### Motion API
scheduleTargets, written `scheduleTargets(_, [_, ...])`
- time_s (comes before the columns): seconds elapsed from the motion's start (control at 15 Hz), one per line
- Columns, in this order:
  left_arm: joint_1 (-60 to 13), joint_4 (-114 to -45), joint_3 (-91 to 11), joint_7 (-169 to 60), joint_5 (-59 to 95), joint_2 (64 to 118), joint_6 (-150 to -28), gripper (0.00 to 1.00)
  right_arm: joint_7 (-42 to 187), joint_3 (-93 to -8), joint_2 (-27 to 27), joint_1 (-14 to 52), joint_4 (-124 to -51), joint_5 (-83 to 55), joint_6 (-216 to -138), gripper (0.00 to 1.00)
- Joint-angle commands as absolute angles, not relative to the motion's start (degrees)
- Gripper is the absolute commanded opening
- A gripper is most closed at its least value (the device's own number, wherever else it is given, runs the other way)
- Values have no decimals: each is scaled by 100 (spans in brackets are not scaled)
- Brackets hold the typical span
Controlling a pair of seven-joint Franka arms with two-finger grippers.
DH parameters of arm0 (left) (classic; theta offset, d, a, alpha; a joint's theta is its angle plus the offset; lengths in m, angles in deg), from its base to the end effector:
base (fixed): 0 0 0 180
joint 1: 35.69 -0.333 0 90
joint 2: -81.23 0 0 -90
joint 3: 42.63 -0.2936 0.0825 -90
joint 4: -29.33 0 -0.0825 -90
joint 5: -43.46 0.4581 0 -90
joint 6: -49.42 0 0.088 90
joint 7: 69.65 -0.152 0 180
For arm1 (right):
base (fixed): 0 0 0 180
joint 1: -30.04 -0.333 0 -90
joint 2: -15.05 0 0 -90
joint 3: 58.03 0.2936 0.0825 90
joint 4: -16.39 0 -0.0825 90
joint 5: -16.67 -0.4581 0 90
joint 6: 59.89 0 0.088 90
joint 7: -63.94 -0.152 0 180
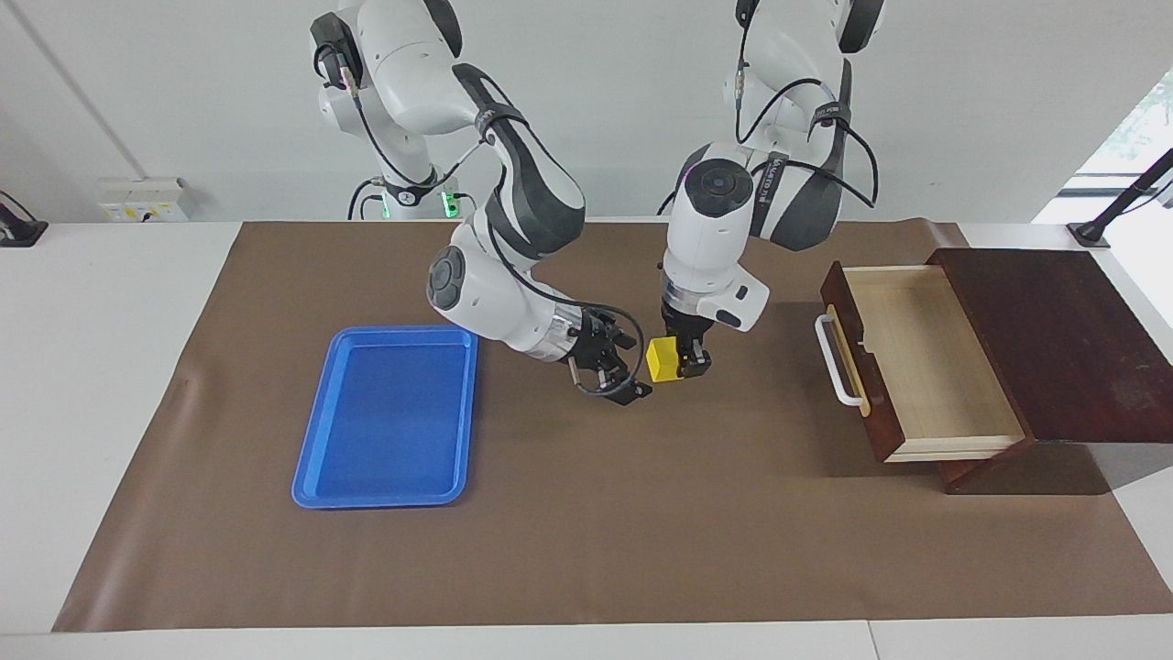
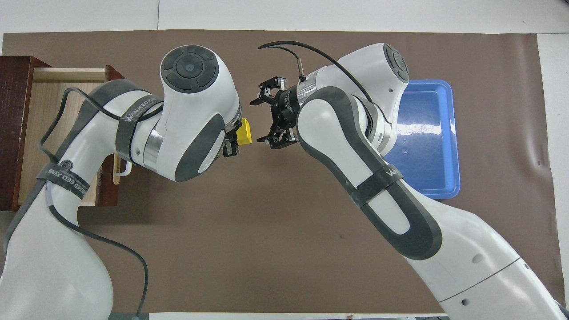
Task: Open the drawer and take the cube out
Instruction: 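Grasp the yellow cube with the right gripper from the left gripper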
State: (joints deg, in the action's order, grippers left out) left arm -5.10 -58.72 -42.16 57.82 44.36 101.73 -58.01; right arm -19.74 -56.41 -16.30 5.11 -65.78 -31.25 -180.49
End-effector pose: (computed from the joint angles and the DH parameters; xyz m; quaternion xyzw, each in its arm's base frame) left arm 0.6228 -0.3724 0.3579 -0.6680 -0.7440 -0.0041 0.0107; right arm 0.6829 0.4092 0.3208 -0.7089 0.5989 0.2701 0.2565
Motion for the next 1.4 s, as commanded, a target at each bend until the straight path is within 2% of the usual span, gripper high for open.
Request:
scheduleTargets(0.0, [-449,-5856,-4281,5875,4530,10162,-5763,0,-2245,-5680,-1738,394,-6526,-3219,-18249,92])
scheduleTargets(0.73, [-475,-5873,-4281,5875,4601,10162,-5789,0,-2835,-5680,-1765,192,-6526,-3342,-18575,92])
scheduleTargets(1.0, [-475,-5873,-4272,5875,4601,10162,-5798,0,-2835,-5680,-1774,77,-6526,-3334,-18698,87])
scheduleTargets(1.13, [-475,-5873,-4281,5875,4609,10162,-5798,0,-2835,-5680,-1774,77,-6544,-3316,-18715,80])
scheduleTargets(1.2, [-475,-5873,-4272,5875,4609,10162,-5798,0,-2835,-5680,-1774,77,-6553,-3316,-18715,73])
scheduleTargets(1.33, [-475,-5873,-4272,5875,4609,10162,-5798,0,-2843,-5680,-1774,77,-6544,-3316,-18733,49])
